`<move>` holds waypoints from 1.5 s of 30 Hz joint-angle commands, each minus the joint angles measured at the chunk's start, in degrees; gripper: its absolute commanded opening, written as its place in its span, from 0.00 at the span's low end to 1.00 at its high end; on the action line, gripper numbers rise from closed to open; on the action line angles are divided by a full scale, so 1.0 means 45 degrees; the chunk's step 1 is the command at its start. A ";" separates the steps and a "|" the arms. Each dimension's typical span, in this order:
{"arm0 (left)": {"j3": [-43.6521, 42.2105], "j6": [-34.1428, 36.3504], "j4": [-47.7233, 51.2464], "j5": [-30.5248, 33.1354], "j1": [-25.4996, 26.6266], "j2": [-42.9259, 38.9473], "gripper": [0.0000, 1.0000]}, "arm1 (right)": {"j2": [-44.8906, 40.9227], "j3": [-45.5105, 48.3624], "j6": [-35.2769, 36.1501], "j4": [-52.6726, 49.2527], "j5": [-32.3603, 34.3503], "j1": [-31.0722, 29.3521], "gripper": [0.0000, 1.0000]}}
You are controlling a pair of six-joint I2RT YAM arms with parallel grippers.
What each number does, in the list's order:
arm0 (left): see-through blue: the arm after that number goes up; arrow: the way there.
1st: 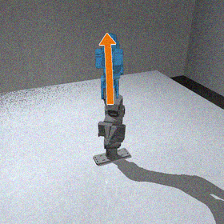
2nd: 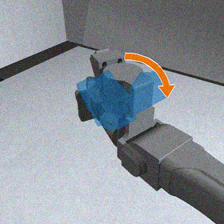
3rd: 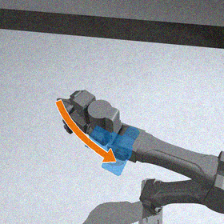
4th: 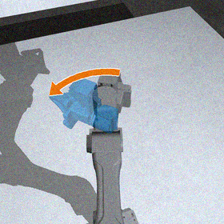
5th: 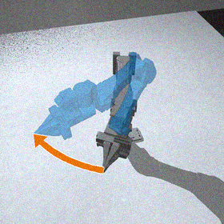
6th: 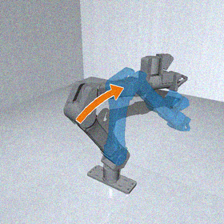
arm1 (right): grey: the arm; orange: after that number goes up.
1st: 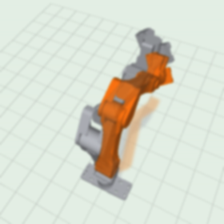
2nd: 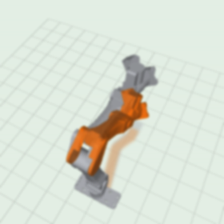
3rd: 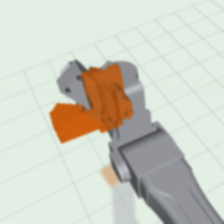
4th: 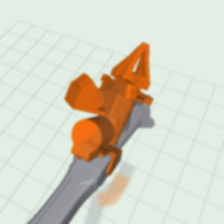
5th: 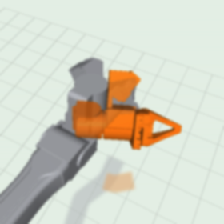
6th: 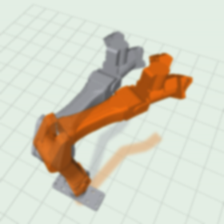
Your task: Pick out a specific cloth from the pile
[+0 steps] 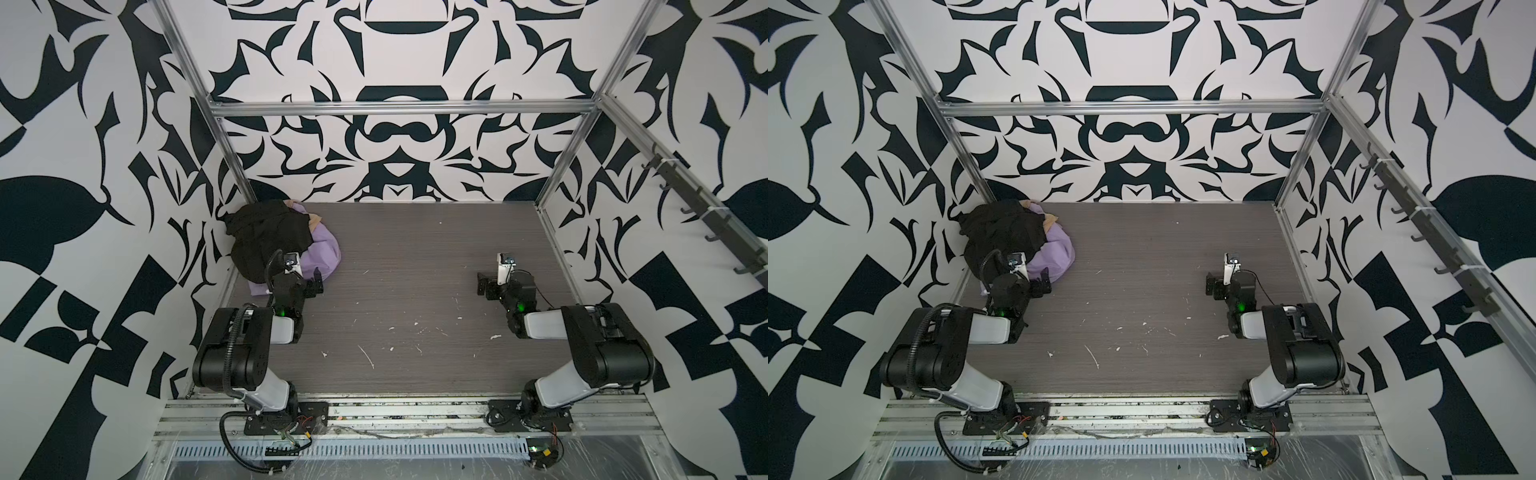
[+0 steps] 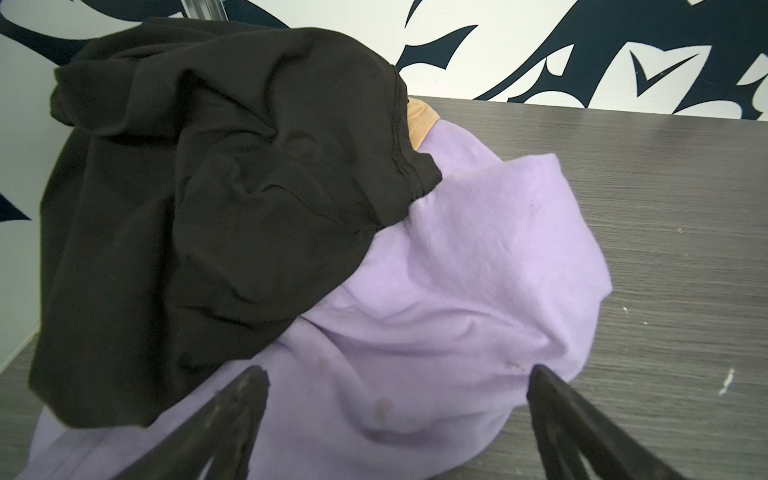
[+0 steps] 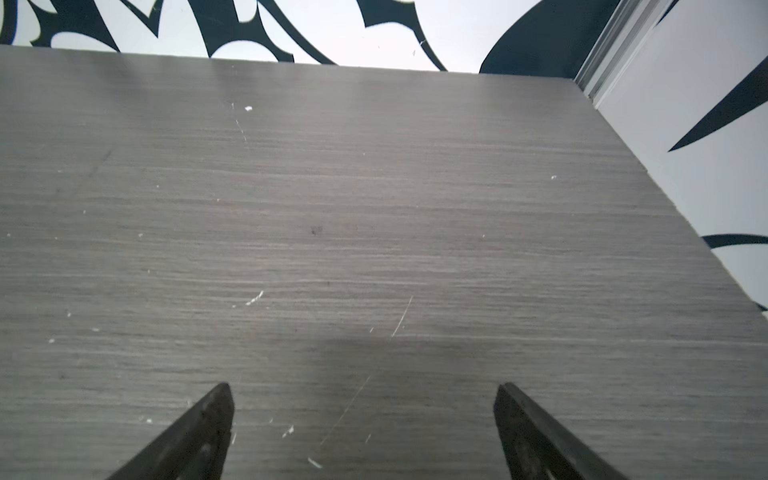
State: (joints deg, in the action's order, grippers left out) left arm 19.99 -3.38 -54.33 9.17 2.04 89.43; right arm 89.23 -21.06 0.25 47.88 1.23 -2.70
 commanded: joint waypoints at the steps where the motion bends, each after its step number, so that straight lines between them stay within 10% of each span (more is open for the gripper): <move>1: 0.0080 0.0019 -0.0057 -0.0045 0.0034 0.0039 1.00 | -0.0036 0.0107 -0.0040 0.0862 -0.0040 0.0036 1.00; 45: -0.0006 0.0028 -0.0154 -0.0086 0.0034 -0.0004 1.00 | -0.0102 0.0128 -0.0227 0.0813 0.0426 0.0037 1.00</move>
State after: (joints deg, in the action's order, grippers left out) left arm 19.99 -3.38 -54.33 9.15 2.04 89.43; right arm 89.34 -20.49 -0.08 49.56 2.28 -2.70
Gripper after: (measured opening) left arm 0.997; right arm 0.997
